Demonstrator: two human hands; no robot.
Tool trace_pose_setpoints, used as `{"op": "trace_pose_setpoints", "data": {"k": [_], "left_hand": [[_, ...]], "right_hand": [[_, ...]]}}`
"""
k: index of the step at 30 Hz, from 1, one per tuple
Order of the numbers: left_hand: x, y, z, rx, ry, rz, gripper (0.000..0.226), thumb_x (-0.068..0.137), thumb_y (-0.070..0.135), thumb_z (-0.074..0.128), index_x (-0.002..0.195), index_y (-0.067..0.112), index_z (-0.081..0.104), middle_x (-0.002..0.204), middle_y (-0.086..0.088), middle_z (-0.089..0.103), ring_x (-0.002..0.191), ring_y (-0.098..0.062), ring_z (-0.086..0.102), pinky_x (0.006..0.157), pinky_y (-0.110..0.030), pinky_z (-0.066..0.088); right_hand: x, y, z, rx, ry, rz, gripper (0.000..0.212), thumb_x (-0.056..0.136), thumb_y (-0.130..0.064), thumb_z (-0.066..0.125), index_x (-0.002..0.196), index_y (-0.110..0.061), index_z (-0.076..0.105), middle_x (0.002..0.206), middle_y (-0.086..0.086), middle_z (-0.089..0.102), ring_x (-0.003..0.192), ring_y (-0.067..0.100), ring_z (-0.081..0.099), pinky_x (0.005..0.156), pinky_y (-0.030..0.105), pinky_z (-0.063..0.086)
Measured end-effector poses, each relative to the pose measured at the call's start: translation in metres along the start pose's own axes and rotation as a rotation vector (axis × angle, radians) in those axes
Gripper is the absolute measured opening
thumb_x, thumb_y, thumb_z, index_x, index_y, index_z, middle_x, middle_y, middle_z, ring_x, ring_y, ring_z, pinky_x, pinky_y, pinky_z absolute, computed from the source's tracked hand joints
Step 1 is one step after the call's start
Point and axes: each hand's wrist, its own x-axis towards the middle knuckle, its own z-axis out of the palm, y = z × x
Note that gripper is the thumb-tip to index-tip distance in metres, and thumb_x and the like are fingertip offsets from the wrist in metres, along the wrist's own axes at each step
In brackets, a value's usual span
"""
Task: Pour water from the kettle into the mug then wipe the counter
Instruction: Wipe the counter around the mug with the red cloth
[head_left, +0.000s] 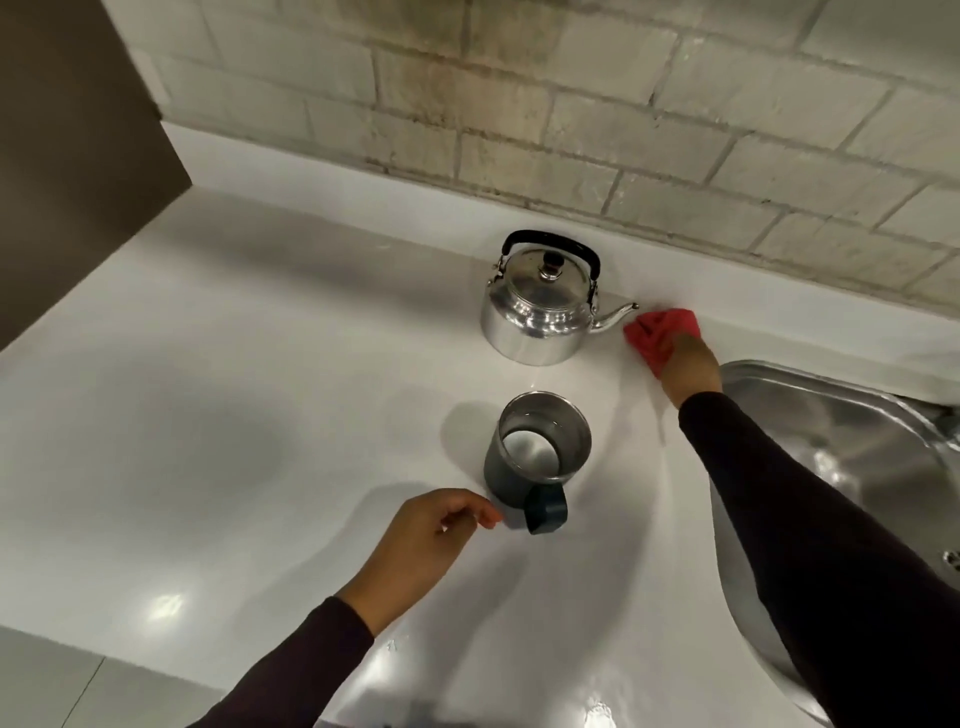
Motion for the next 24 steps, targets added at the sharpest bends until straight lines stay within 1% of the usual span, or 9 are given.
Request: {"op": "trace_pose_setpoints", "data": {"k": [2,4,5,8,11,15,18,21,24], "left_hand": [[0.003,0.002,0.004,-0.008,-0.007,0.003,0.046,0.088,0.006,0.053,0.077,0.048,0.066,0.080,0.035,0.068,0.084,0.009,0.062,0.072,-0.003,0.043],[0.007,0.005,0.009,-0.028,-0.020,-0.002,0.039,0.088,0.016,0.058,0.080,0.053,0.065,0.083,0.038,0.067,0.088,0.010,0.061,0.074,-0.001,0.042],[0.010,0.005,0.011,-0.044,-0.025,-0.012,0.037,0.087,0.019,0.059,0.080,0.054,0.065,0.084,0.039,0.066,0.089,0.012,0.061,0.074,0.000,0.042],[0.016,0.009,0.021,-0.106,-0.096,-0.068,0.036,0.086,0.024,0.061,0.075,0.058,0.065,0.082,0.040,0.066,0.089,0.019,0.059,0.073,0.004,0.040],[0.019,0.012,0.029,-0.123,-0.181,-0.079,0.033,0.086,0.027,0.061,0.073,0.057,0.068,0.080,0.038,0.068,0.085,0.021,0.059,0.071,0.005,0.039],[0.021,0.016,0.040,-0.270,-0.305,-0.124,0.026,0.089,0.027,0.056,0.087,0.046,0.073,0.094,0.026,0.074,0.098,0.009,0.063,0.086,-0.015,0.050],[0.024,0.020,0.048,-0.343,-0.367,-0.148,0.024,0.093,0.026,0.051,0.092,0.036,0.073,0.100,0.020,0.074,0.103,0.005,0.063,0.091,-0.024,0.050],[0.028,0.023,0.054,-0.442,-0.405,-0.153,0.030,0.096,0.028,0.043,0.080,0.024,0.067,0.081,0.014,0.072,0.089,0.001,0.065,0.085,-0.022,0.053],[0.030,0.026,0.063,-0.449,-0.356,-0.137,0.041,0.098,0.031,0.038,0.059,0.024,0.050,0.057,0.013,0.055,0.068,-0.005,0.054,0.074,-0.021,0.048]], "right_hand": [[-0.025,-0.009,0.000,0.093,0.060,0.064,0.024,0.082,-0.046,0.057,0.069,-0.026,0.057,0.076,-0.003,0.057,0.064,0.018,0.053,0.073,0.027,0.042],[-0.063,-0.009,0.006,0.130,0.133,0.061,0.022,0.078,-0.022,0.058,0.057,-0.023,0.052,0.061,-0.007,0.053,0.060,0.019,0.054,0.068,0.027,0.037],[-0.081,-0.010,0.013,0.152,0.150,0.057,0.030,0.077,-0.012,0.058,0.053,-0.026,0.047,0.057,-0.008,0.049,0.059,0.020,0.052,0.065,0.027,0.036],[-0.136,-0.008,0.032,0.271,0.142,0.096,0.031,0.077,-0.004,0.058,0.056,-0.023,0.047,0.061,-0.002,0.050,0.059,0.020,0.047,0.057,0.028,0.035],[-0.188,-0.011,0.049,0.303,0.142,0.105,0.015,0.075,-0.006,0.064,0.064,-0.008,0.055,0.071,0.005,0.054,0.065,0.025,0.050,0.059,0.032,0.037],[-0.245,-0.021,0.053,0.235,0.177,0.074,0.009,0.070,-0.012,0.072,0.070,-0.014,0.064,0.072,0.003,0.059,0.067,0.026,0.054,0.060,0.030,0.039],[-0.266,-0.032,0.048,0.140,0.134,0.067,0.016,0.070,-0.028,0.072,0.062,-0.019,0.061,0.065,0.002,0.064,0.066,0.027,0.057,0.063,0.034,0.043],[-0.270,-0.039,0.044,0.180,0.191,0.146,0.020,0.075,-0.032,0.064,0.067,-0.023,0.048,0.062,-0.005,0.056,0.067,0.024,0.052,0.063,0.031,0.038],[-0.259,-0.051,0.047,0.291,0.298,0.200,0.022,0.079,-0.025,0.065,0.093,-0.012,0.053,0.095,0.004,0.057,0.094,0.030,0.051,0.079,0.037,0.040]]}}
